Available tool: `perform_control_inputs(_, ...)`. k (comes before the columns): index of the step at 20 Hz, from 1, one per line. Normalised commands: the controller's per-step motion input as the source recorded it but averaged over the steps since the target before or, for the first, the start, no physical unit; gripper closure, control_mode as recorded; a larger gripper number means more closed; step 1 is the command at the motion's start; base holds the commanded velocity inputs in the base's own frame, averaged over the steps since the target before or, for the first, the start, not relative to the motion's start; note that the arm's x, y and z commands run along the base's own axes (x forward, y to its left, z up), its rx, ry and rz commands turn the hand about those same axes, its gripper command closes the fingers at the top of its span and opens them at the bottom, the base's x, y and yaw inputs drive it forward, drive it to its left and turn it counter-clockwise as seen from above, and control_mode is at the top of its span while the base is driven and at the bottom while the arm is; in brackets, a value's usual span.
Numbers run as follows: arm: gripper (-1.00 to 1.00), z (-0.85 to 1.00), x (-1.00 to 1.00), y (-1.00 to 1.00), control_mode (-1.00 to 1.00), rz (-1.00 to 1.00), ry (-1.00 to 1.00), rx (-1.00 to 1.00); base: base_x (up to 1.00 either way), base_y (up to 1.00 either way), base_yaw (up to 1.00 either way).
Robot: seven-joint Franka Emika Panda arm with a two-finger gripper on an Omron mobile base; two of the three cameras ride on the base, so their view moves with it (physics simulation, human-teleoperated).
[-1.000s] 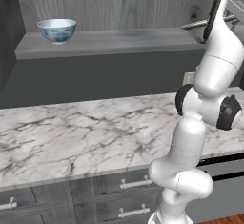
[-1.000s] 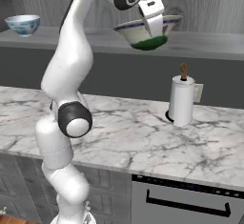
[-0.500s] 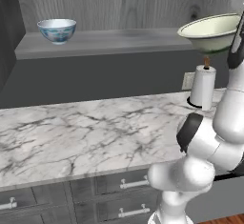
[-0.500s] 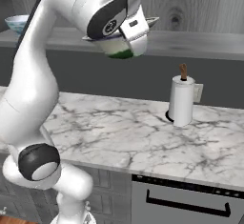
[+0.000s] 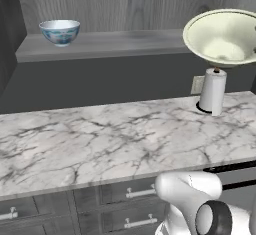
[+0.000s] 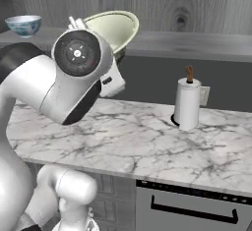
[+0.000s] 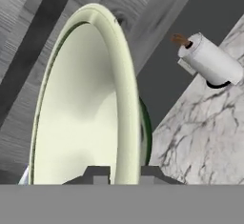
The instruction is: Take the smaller bowl and place it next to the appetizer plate on the dining counter , and place the larger bowl next to the plate with cooked food.
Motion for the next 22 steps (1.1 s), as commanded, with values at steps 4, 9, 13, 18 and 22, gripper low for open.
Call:
perform_control_inputs(4,1.00,0.00,-0.92,0.00,-1.00,0.33,0.09,0.04,0.00,0.00,0.00)
perform_control_inputs(9,1.00,0.01,-0.66,0.03,-1.00,0.33,0.00,0.00,0.00,0.00,0.00)
perform_control_inputs(13,1.00,0.06,-0.01,0.42,-1.00,0.17,0.16,-0.10,0.00,0.00,0.00)
perform_control_inputs(18,1.00,0.00,-0.02,0.15,1.00,0.06,0.06,-0.05,-0.19,0.01,0.01)
perform_control_inputs(22,1.00,0.00,0.00,0.00,1.00,0.00,0.00,0.00,-0.93,0.23,0.19)
